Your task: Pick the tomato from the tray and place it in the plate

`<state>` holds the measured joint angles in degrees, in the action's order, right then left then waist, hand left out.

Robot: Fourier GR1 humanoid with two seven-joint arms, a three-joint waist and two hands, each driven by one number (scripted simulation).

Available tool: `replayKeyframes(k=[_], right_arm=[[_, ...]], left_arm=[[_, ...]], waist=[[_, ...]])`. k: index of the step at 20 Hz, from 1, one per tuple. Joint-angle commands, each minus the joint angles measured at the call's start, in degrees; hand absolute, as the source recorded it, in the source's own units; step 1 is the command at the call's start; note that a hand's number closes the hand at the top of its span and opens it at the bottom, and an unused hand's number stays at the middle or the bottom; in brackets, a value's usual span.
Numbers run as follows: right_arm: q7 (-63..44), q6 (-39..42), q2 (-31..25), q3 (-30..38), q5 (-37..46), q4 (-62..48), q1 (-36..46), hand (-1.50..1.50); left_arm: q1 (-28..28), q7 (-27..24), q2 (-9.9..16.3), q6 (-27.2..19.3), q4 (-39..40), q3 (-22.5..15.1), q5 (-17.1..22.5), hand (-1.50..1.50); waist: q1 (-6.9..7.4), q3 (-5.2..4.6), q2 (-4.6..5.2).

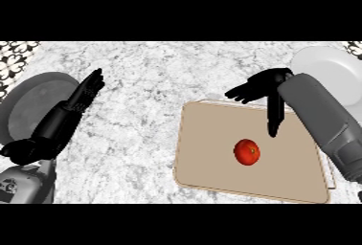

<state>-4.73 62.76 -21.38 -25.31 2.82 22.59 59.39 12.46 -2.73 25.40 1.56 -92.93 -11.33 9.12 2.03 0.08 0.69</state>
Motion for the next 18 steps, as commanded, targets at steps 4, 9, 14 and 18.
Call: replayKeyframes(k=[4,9,14,18], right_arm=[[7.8,6.1,0.6,-3.6,5.2,2.4,-3.3,-1.5],[9.5,4.1,3.1,-6.1,8.2,2.8,-5.8,-1.5],[11.4,4.2,2.6,-7.8,9.0,6.0,-9.5,-1.5],[10.1,5.5,4.2,-9.1,8.8,6.0,-10.0,-1.5]], left_arm=[[1.9,1.9,-2.8,-1.5,0.5,-0.7,-2.9,0.0],[-0.7,-0.8,-1.8,1.1,0.7,1.3,-1.9,0.0],[-1.3,-1.2,-2.5,0.2,0.2,1.6,-3.9,0.0],[-3.2,-1.0,-2.2,1.8,-1.4,2.0,-2.3,0.0]], waist=[[-0.67,0.01,-0.02],[-0.39,-0.01,-0.11],[-1.0,-0.02,-0.28],[-0.53,-0.04,-0.36]])
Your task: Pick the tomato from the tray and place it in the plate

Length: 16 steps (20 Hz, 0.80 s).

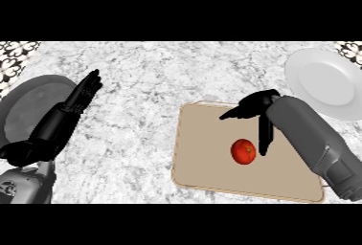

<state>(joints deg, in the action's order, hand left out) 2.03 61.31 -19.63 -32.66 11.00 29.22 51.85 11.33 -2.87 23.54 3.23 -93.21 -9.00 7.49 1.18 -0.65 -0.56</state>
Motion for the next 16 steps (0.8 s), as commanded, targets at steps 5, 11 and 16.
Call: replayKeyframes(k=[5,11,16], right_arm=[[3.6,6.2,3.0,-4.2,1.6,1.9,-3.5,-1.5],[3.7,2.9,2.5,-5.5,2.1,4.9,-7.6,-1.5],[9.4,0.7,-0.3,-6.9,2.7,14.1,-9.9,1.5]], left_arm=[[1.3,0.2,-0.5,0.7,1.8,1.2,-0.1,0.0],[-0.3,1.5,-1.8,-0.6,-1.6,-0.1,-1.9,0.0],[-1.1,0.8,-0.9,0.8,-0.5,1.3,-1.1,0.0]], waist=[[-0.27,0.7,1.05],[-0.3,0.72,0.86],[-0.67,0.74,0.78]])
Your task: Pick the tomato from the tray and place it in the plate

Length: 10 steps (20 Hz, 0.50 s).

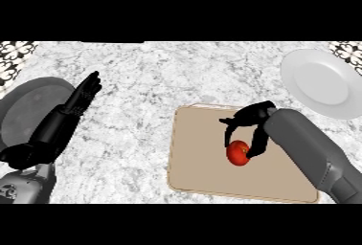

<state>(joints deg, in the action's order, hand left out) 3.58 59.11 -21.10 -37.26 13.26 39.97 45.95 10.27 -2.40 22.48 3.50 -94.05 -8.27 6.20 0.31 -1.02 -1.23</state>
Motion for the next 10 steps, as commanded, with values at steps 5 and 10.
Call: replayKeyframes(k=[5,10], right_arm=[[-9.4,-7.8,-5.3,7.7,-0.2,-13.7,0.8,1.5],[-14.1,-15.6,-15.4,11.6,-0.2,-17.0,1.6,1.5]], left_arm=[[1.2,-0.7,-0.3,0.7,0.8,-0.2,-0.5,0.0],[1.4,-0.3,0.4,0.2,0.0,0.9,-0.5,0.0]], waist=[[1.57,0.78,3.35],[-1.02,-0.6,4.88]])
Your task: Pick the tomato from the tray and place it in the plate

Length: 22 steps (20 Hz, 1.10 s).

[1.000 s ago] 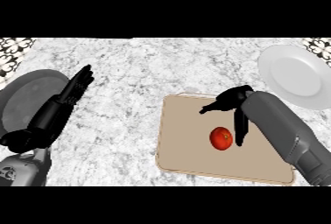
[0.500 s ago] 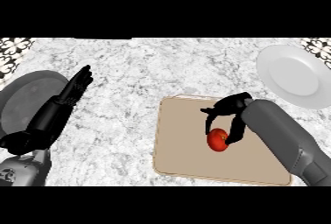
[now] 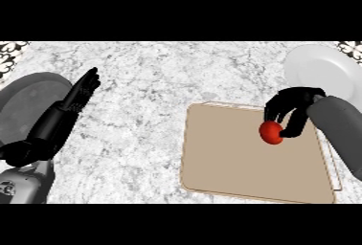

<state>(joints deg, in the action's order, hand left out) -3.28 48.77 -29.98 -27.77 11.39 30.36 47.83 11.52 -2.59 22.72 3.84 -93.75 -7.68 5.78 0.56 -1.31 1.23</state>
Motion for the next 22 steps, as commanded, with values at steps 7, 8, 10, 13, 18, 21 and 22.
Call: replayKeyframes(k=[7,8,10,13,18,21,22], right_arm=[[-25.1,-19.3,-16.2,5.3,3.6,-17.6,4.8,1.5],[-27.9,-21.6,-17.5,5.7,3.8,-18.8,5.8,1.5],[-33.7,-26.0,-19.7,5.7,4.6,-20.9,7.8,1.5],[-42.6,-32.6,-22.5,5.7,5.7,-23.3,11.6,1.5],[-57.8,-43.8,-25.3,4.1,8.5,-26.4,17.2,1.5],[-66.7,-49.6,-25.9,2.2,10.7,-28.3,19.8,1.5],[-68.8,-50.6,-26.1,1.5,11.5,-29.0,20.5,1.5]], left_arm=[[0.7,-0.5,0.3,0.2,-1.0,-0.2,-0.4,0.0],[0.8,-0.5,0.3,0.3,-1.2,-0.3,-0.4,0.0],[1.4,-0.6,0.3,0.6,-1.4,-0.5,-0.4,0.0],[2.3,-0.7,-0.1,1.2,-2.0,-1.6,-0.6,0.0],[3.9,-1.0,-0.6,2.8,-2.7,-3.5,-0.2,0.0],[4.8,-1.2,-1.2,3.5,-3.0,-5.0,-0.7,0.0],[5.3,-1.0,-1.6,3.9,-3.4,-5.5,-0.3,0.0]], waist=[[2.67,-0.29,3.84],[3.52,-0.2,3.83],[5.27,-0.12,4.35],[7.94,0.03,4.72],[12.47,0.34,5.73],[14.1,0.48,5.95],[14.65,0.58,6.14]])
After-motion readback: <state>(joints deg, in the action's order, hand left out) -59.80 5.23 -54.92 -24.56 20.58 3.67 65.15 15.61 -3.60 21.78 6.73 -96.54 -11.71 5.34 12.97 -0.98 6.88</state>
